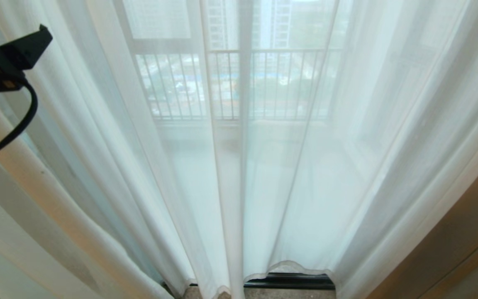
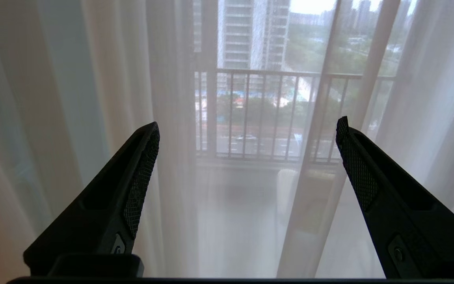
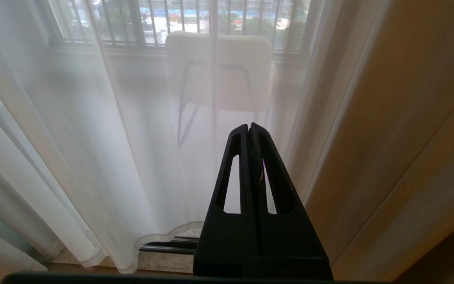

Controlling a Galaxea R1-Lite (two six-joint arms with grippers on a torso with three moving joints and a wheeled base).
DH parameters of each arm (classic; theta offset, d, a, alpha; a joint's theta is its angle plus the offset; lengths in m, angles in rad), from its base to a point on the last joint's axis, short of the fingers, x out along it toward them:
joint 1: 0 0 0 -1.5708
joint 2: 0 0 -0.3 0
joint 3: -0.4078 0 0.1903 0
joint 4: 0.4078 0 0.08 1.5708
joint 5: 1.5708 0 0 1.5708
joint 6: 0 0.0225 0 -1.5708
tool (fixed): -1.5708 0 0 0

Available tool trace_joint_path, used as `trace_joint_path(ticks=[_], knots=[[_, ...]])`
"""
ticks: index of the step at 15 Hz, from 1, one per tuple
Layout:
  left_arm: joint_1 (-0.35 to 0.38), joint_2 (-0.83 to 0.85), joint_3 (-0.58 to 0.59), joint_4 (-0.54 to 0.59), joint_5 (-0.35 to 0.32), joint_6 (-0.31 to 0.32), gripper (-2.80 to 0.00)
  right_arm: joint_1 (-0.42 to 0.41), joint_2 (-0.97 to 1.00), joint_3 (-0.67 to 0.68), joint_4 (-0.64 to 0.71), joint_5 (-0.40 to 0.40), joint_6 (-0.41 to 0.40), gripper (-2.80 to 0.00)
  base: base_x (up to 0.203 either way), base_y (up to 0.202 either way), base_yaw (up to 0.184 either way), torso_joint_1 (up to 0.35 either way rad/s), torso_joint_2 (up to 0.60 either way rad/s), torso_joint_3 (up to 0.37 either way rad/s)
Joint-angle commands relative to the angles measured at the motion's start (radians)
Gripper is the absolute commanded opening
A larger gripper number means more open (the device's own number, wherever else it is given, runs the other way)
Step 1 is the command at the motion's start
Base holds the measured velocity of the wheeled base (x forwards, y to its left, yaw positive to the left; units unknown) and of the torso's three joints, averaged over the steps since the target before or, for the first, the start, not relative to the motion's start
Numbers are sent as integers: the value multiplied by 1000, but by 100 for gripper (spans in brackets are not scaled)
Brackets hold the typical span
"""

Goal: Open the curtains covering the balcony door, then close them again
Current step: Close the inner curtains on both sides

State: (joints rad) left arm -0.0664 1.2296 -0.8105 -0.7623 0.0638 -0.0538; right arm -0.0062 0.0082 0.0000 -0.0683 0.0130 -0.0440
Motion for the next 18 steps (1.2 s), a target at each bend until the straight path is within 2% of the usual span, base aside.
trace_joint_path(ticks=[1,4,7,8,15,18], knots=[[4,-121,121,-3,27,-2,0,0,-5,0,-1,1,0,-280,0,0,0,0,0,0],[4,-193,250,-2,40,-4,0,0,-5,0,-1,1,0,-280,0,0,0,0,0,0],[3,-223,315,-3,39,-4,0,0,-7,0,-1,1,0,-280,0,0,0,0,0,0],[3,-225,318,-6,39,-4,-280,0,-5,0,-1,1,0,-280,0,0,0,0,0,0],[2,-274,352,12,36,-6,-280,0,-7,0,-1,1,0,-280,0,0,0,0,0,0],[2,-355,382,123,36,-7,-280,0,-7,0,-1,1,0,-280,0,0,0,0,0,0]])
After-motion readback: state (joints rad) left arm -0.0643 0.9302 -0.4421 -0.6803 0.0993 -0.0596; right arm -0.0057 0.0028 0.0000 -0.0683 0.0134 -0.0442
